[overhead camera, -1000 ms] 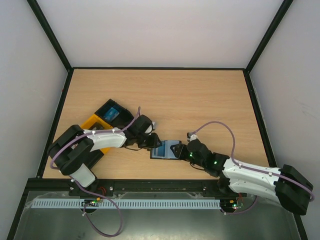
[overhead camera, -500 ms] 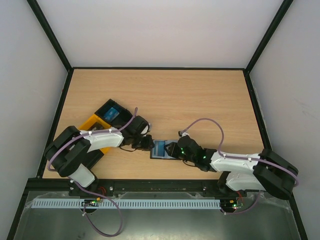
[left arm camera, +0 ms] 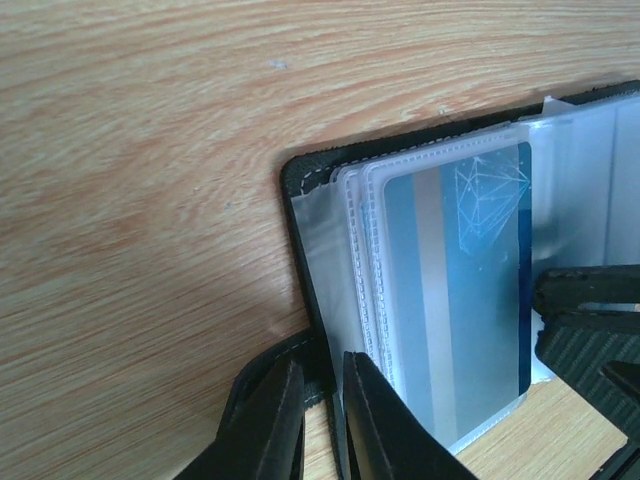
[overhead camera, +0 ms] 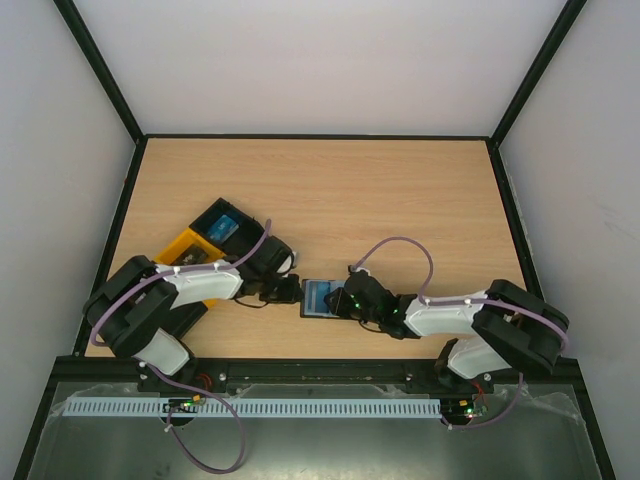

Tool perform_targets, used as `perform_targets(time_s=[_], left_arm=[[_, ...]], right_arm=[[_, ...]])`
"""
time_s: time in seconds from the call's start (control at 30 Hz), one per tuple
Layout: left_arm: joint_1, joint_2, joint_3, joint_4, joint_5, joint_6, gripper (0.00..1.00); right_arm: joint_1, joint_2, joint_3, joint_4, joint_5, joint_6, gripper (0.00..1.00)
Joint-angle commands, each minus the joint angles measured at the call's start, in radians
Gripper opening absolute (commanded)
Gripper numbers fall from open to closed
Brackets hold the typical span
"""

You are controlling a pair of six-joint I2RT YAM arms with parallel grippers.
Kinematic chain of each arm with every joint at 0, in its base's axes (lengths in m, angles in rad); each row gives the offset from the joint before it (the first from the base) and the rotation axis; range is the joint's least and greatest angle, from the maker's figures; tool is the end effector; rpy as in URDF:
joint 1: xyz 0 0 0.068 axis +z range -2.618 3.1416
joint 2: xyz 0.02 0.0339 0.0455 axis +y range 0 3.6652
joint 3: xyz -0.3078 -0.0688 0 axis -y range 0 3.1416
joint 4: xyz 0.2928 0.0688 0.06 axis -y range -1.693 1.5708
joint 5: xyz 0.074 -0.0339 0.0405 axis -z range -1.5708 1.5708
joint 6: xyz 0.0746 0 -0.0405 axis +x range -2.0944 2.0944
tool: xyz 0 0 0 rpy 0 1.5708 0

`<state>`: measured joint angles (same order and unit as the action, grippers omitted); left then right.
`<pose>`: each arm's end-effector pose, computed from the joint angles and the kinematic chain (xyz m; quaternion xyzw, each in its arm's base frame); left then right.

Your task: Take the credit cards out of the card holder

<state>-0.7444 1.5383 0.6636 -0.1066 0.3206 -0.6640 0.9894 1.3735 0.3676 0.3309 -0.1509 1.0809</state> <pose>0.2226 -0.2370 0.1146 0.0843 0.9420 -0.3021 0.1197 0.1457 0.2422 0.1078 0.0085 0.8993 0.4060 0.1620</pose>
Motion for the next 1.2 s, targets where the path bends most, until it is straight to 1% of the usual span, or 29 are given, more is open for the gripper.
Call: perform_targets(time_s=[0.0,0.27,0.33,0.47,0.5,0.67,0.87,0.93,1.0,1.07,1.17], left_arm=[[0.008,-0.004,-0.029,0.033,0.028,-0.014,0.11],[0.008,-0.001,-0.034,0.021,-0.001,-0.016,0.09],[0.008,-0.004,-0.034,0.008,-0.017,-0.014,0.09],[0.011,-0.007,-0.035,-0.011,-0.041,-0.007,0.08],[0.011,-0.007,-0.035,-0.013,-0.043,-0.007,0.08],[0.013,-0.006,-0.029,-0.018,-0.046,0.002,0.08],[0.016,0.001,-0.015,-0.023,-0.041,-0.001,0.08],[0.016,-0.005,-0.01,-0.027,-0.035,-0.009,0.11],[0.016,-0.023,-0.004,-0.033,-0.019,-0.019,0.14],[0.014,-0.062,-0.004,-0.02,0.007,-0.038,0.2],[0.011,-0.099,-0.011,0.019,0.046,-0.064,0.24]], right_arm=[[0.002,0.038,0.008,0.039,0.029,-0.006,0.23],[0.002,0.082,-0.007,0.044,0.047,-0.021,0.17],[0.003,0.071,-0.01,0.037,0.064,-0.021,0.13],[0.002,0.043,-0.018,0.009,0.107,-0.031,0.02],[0.002,0.036,-0.02,-0.002,0.118,-0.032,0.02],[0.002,-0.012,-0.029,-0.045,0.155,-0.026,0.02],[0.002,-0.072,-0.054,-0.043,0.154,-0.017,0.02],[0.002,-0.078,-0.057,-0.023,0.134,-0.016,0.02],[0.003,-0.077,-0.059,0.004,0.103,-0.014,0.06],[0.001,-0.08,-0.061,0.028,0.083,-0.009,0.1],[-0.004,-0.079,-0.065,0.042,0.089,-0.012,0.14]])
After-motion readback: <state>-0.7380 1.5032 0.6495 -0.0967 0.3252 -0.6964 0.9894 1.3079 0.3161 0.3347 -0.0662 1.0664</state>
